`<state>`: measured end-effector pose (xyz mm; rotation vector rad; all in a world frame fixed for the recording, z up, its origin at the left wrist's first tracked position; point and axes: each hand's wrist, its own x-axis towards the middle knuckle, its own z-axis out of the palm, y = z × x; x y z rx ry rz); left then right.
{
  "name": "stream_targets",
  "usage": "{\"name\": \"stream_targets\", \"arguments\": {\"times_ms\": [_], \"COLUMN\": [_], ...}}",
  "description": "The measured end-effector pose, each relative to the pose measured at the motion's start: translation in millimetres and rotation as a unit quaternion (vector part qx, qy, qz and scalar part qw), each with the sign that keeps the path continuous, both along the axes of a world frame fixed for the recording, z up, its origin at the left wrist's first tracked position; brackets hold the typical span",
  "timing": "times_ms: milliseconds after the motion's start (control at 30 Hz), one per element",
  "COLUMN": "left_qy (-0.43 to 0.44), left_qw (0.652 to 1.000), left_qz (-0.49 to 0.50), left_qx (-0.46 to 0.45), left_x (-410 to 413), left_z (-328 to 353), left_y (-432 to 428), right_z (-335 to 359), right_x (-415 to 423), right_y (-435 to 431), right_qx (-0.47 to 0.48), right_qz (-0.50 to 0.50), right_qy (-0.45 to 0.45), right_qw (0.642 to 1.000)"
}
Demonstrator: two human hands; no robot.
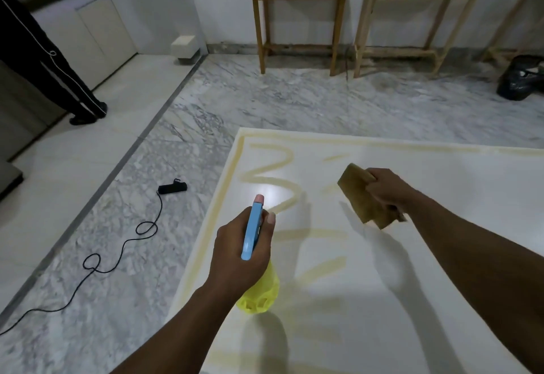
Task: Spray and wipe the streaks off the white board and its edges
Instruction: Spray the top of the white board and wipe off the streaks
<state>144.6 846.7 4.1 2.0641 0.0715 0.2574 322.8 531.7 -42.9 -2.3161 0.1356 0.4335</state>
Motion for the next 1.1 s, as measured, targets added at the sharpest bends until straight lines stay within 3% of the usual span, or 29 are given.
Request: {"name": "stream_targets", "arguments": {"times_ms": [133,267,367,467,567,633,800,1100], "left_qy": [0.003,-0.001,0.008,0.011,0.004,0.004,0.002,0.006], "left_qw": [1.0,1.0,1.0,0.999,0.999,0.999,0.998,0.999], "left_qz": [0.007,0.008,0.002,-0.015,-0.022,-0.028,-0.036,-0.023], "left_qx": [0.0,-0.017,-0.028,-0.037,-0.047,-0.045,-0.043,-0.036], "left_x": [42,72,93,111,125,130,126,62], "left_z": [-3,-11,-24,-34,-36,-35,-35,-29], "left_y": [9,10,6,-1,-8,-9,-4,8], "right_z": [-9,-30,-46,-73,-111,-134,-130,-128], "right_x": [73,141,177,191,177,167,131,11], "right_y": [5,10,15,21,28,33,33,38], "right_qx": [-0.127,-0.152,-0.224,-0.259,-0.308,-0.276,-0.225,-0.237], "right_qz": [0.034,-0.022,0.013,0.089,0.153,0.125,0.066,0.094], "right_qy": [-0.119,-0.158,-0.207,-0.182,-0.108,-0.113,-0.09,-0.092], "right_qw": [0.984,0.975,0.952,0.944,0.933,0.946,0.968,0.963]}}
